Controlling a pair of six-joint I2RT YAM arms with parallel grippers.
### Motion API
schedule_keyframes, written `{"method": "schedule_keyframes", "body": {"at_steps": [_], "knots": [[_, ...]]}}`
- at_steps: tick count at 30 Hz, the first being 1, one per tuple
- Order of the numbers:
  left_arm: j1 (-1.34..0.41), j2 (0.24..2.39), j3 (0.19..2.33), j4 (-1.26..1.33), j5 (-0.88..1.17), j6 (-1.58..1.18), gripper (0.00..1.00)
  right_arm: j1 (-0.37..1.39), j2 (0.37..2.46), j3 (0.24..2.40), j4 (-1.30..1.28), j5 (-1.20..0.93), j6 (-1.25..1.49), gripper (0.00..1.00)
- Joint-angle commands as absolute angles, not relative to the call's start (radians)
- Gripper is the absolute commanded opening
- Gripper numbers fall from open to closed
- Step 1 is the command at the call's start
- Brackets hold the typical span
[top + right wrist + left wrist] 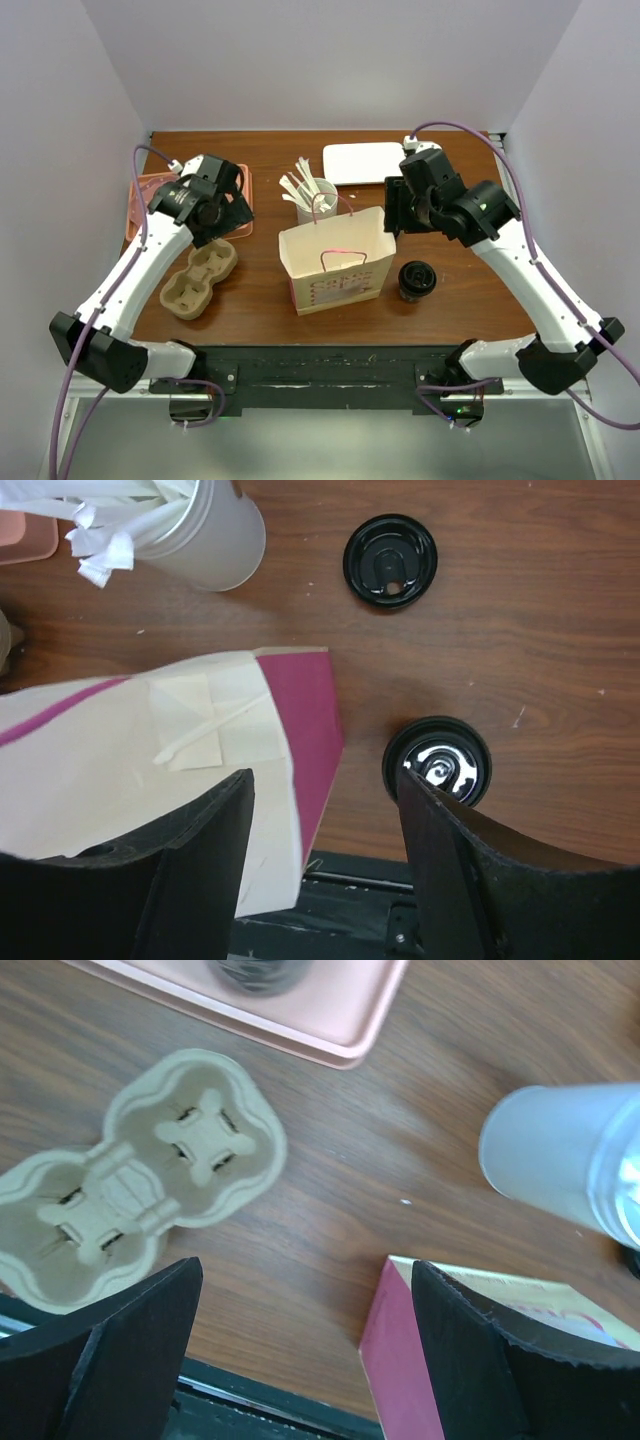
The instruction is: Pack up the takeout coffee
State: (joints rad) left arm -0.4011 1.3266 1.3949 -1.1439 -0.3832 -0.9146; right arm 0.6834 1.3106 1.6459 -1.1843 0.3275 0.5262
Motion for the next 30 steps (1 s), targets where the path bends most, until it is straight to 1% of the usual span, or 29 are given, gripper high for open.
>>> {"method": "schedule_keyframes", "body": {"at_steps": [1,5,8,11,12,13,14,16,18,19,20,23,24,25,27,30], "knots": [[-0.396,1.275,1.393,-1.068,-0.299,-0.868,0.91,0.628,1.341,1.667,-1.141,0.215,0.362,0.65],[-0.396,1.27,1.364,-1.043,-0.267,-0.867,0.91,0.595,1.367,1.643,-1.103,0.127,0.298,0.65],[-0.396,1.276,1.351,-1.043,-0.249,-0.867,0.91,0.563,1.396,1.632,-1.062,0.063,0.273,0.63],[-0.397,1.273,1.344,-1.045,-0.248,-0.871,0.9,0.551,1.423,1.611,-1.034,0.032,0.246,0.44],[-0.396,1.27,1.341,-1.045,-0.249,-0.873,0.9,0.548,1.427,1.605,-1.011,0.025,0.235,0.35],[-0.396,1.27,1.336,-1.046,-0.247,-0.876,0.9,0.546,1.43,1.597,-1.002,0.009,0.206,0.2],[-0.396,1.267,1.335,-1.045,-0.247,-0.876,0.9,0.548,1.421,1.594,-0.994,0.005,0.189,0.11],[-0.396,1.264,1.332,-1.048,-0.248,-0.877,0.9,0.548,1.388,1.563,-0.959,0.02,0.155,0.0],[-0.396,1.259,1.328,-1.048,-0.261,-0.876,0.9,0.549,1.283,1.514,-0.872,0.009,0.14,0.0],[-0.396,1.256,1.325,-1.049,-0.267,-0.877,0.9,0.551,1.231,1.44,-0.83,-0.033,0.118,0.0],[-0.396,1.256,1.322,-1.049,-0.273,-0.877,0.9,0.554,1.132,1.396,-0.74,-0.05,0.112,0.0],[-0.396,1.259,1.313,-1.042,-0.27,-0.877,0.9,0.563,0.962,1.211,-0.577,-0.072,0.112,0.0],[-0.396,1.262,1.31,-1.043,-0.27,-0.877,0.9,0.564,0.86,1.165,-0.546,-0.075,0.109,0.0],[-0.396,1.262,1.309,-1.042,-0.27,-0.877,0.9,0.563,0.824,1.097,-0.525,-0.075,0.107,0.0],[-0.396,1.261,1.304,-1.042,-0.281,-0.876,0.9,0.565,0.752,1.065,-0.518,-0.071,0.112,0.0],[-0.396,1.256,1.292,-1.037,-0.299,-0.873,0.9,0.566,0.729,1.032,-0.545,-0.084,0.118,0.0]]}}
